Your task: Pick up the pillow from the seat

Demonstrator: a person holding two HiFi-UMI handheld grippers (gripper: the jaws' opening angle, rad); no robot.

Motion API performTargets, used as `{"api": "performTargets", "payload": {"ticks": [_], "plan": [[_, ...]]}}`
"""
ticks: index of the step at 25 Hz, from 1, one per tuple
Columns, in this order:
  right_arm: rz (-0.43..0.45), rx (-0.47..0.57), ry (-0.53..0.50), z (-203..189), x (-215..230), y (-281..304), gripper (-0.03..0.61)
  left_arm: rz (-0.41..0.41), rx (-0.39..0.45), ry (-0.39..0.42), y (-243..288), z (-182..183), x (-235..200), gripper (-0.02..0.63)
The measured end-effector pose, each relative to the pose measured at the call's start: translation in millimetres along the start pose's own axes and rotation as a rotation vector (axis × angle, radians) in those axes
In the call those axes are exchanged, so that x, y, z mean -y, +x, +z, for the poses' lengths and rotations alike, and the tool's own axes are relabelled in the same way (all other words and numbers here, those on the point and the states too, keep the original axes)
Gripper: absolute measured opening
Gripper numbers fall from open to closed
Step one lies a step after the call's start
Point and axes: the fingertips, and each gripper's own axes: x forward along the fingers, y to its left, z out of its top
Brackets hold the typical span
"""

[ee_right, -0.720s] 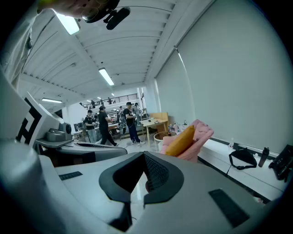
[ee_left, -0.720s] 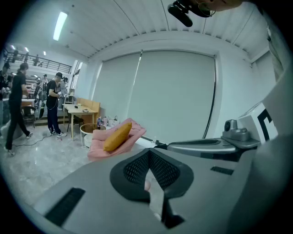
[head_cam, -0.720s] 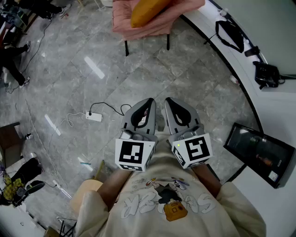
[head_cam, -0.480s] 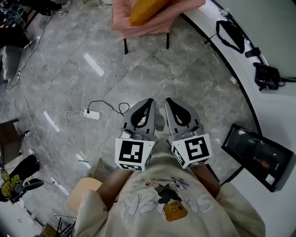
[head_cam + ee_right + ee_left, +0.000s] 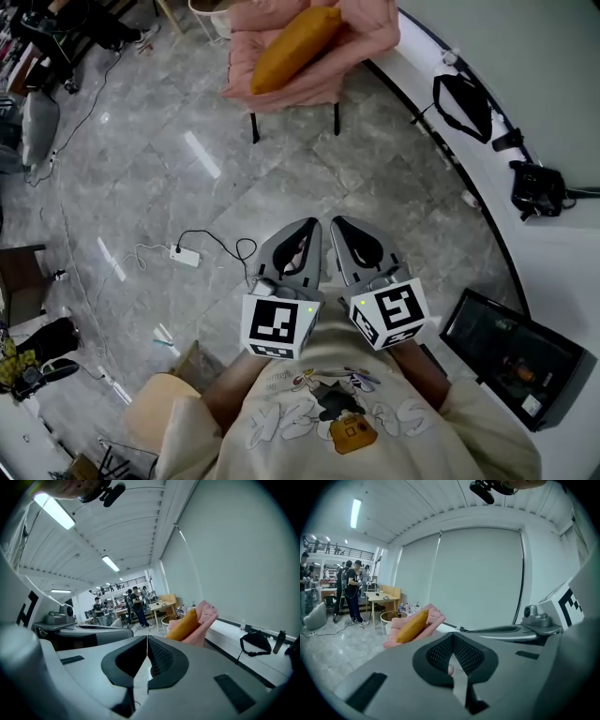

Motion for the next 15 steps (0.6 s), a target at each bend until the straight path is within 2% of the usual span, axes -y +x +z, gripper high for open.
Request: {"api": "performTargets", "payload": {"ticks": [9,15], "plan": [[0.029,0.022,0.044,7,67,-10,0.021,0.103,-0.007,0.035,34,11,19,0.004],[-0.012,0.039,0.092,11,97,-12,0.021,0.068,-0.070,0.030,60,6,31,0.005]]}}
